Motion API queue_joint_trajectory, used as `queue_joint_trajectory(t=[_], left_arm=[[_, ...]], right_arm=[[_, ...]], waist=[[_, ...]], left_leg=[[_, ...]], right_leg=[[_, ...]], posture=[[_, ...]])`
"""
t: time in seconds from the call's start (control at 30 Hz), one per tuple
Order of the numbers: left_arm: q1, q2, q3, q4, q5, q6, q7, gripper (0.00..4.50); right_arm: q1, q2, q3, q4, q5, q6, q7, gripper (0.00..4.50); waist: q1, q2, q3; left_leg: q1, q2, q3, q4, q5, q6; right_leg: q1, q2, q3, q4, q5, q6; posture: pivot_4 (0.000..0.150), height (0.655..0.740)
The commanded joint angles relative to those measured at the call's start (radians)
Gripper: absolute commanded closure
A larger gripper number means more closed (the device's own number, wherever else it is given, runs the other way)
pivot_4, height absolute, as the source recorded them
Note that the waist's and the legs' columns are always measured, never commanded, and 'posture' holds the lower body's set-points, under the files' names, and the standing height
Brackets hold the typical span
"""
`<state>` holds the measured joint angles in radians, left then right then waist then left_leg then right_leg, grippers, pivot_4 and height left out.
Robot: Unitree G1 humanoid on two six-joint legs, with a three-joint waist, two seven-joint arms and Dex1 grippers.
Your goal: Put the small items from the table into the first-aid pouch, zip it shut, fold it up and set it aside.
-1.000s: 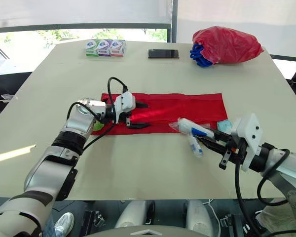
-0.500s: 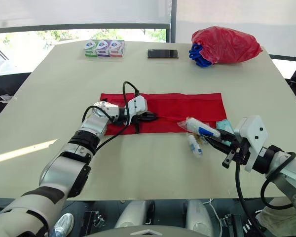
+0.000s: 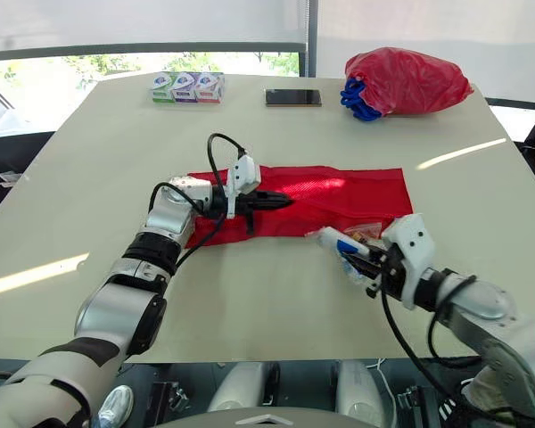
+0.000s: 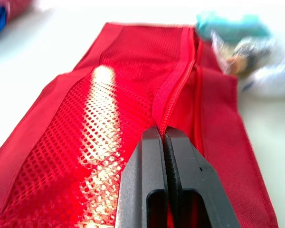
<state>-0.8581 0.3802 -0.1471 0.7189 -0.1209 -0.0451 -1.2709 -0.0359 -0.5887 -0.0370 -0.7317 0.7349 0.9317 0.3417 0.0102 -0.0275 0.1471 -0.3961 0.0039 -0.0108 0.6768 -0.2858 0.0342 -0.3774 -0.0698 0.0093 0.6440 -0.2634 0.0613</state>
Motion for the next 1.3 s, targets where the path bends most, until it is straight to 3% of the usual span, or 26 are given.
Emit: queue_joint_trajectory(t=[0.03, 0.37, 0.7, 0.77, 0.83, 0.93, 1.23, 1.3], left_arm=[[0.023, -0.003, 0.012, -0.101, -0.040, 0.031, -0.026, 4.48], [0.059, -0.003, 0.002, -0.153, -0.037, 0.071, -0.017, 4.48], [0.061, -0.017, -0.004, -0.148, -0.033, 0.067, 0.005, 4.48], [0.060, -0.018, -0.004, -0.147, -0.033, 0.067, 0.007, 4.50], [0.059, -0.018, -0.005, -0.143, -0.028, 0.061, 0.008, 4.50], [0.060, -0.015, -0.006, -0.135, -0.023, 0.056, 0.012, 4.50], [0.067, -0.004, -0.008, -0.116, -0.008, 0.038, 0.013, 4.50], [0.066, -0.003, -0.008, -0.116, -0.008, 0.038, 0.011, 4.50]], right_arm=[[-0.118, 0.105, 0.082, 0.073, -0.040, 0.044, -0.099, 4.28], [-0.342, 0.377, 0.227, 0.361, -0.250, -0.007, -0.239, 4.28], [-0.444, 0.516, 0.329, 0.587, -0.406, -0.193, -0.154, 4.28], [-0.453, 0.512, 0.337, 0.600, -0.417, -0.198, -0.122, 3.27], [-0.441, 0.499, 0.348, 0.574, -0.403, -0.178, -0.072, 2.76], [-0.417, 0.456, 0.347, 0.521, -0.405, -0.163, -0.022, 1.24], [-0.351, 0.273, 0.243, 0.291, -0.279, -0.032, 0.132, 1.24], [-0.336, 0.248, 0.225, 0.279, -0.282, -0.042, 0.135, 1.74]], waist=[[-0.005, 0.000, 0.000], [-0.021, 0.000, 0.000], [-0.026, 0.001, 0.000], [-0.026, 0.001, 0.000], [-0.026, 0.001, 0.000], [-0.025, 0.001, 0.000], [-0.023, 0.001, 0.000], [-0.023, 0.001, 0.000]], left_leg=[[0.000, 0.000, 0.000, 0.000, 0.000, 0.000], [0.000, -0.001, 0.000, 0.000, 0.001, -0.002], [0.000, -0.001, 0.000, 0.000, 0.003, -0.005], [0.000, -0.001, 0.000, 0.000, 0.003, -0.005], [0.000, -0.001, 0.000, -0.001, 0.003, -0.005], [0.000, -0.001, 0.000, -0.001, 0.003, -0.005], [0.000, -0.001, 0.000, -0.001, 0.000, -0.001], [0.000, -0.001, 0.000, -0.001, 0.000, -0.001]], right_leg=[[0.000, 0.000, 0.000, 0.000, 0.000, 0.000], [-0.001, 0.000, 0.000, 0.001, 0.000, 0.000], [-0.001, 0.000, 0.000, 0.001, 0.000, 0.000], [-0.001, 0.000, 0.000, 0.001, 0.000, 0.000], [-0.001, 0.000, 0.000, 0.001, 0.000, 0.000], [-0.001, 0.000, 0.000, 0.001, 0.000, 0.000], [-0.001, 0.000, 0.000, 0.001, 0.000, 0.000], [-0.001, 0.000, 0.000, 0.001, 0.000, 0.000]], posture=[[0.150, 0.7400], [0.150, 0.7400], [0.150, 0.7400], [0.150, 0.7400], [0.150, 0.7400], [0.150, 0.7400], [0.150, 0.7400], [0.150, 0.7400]])
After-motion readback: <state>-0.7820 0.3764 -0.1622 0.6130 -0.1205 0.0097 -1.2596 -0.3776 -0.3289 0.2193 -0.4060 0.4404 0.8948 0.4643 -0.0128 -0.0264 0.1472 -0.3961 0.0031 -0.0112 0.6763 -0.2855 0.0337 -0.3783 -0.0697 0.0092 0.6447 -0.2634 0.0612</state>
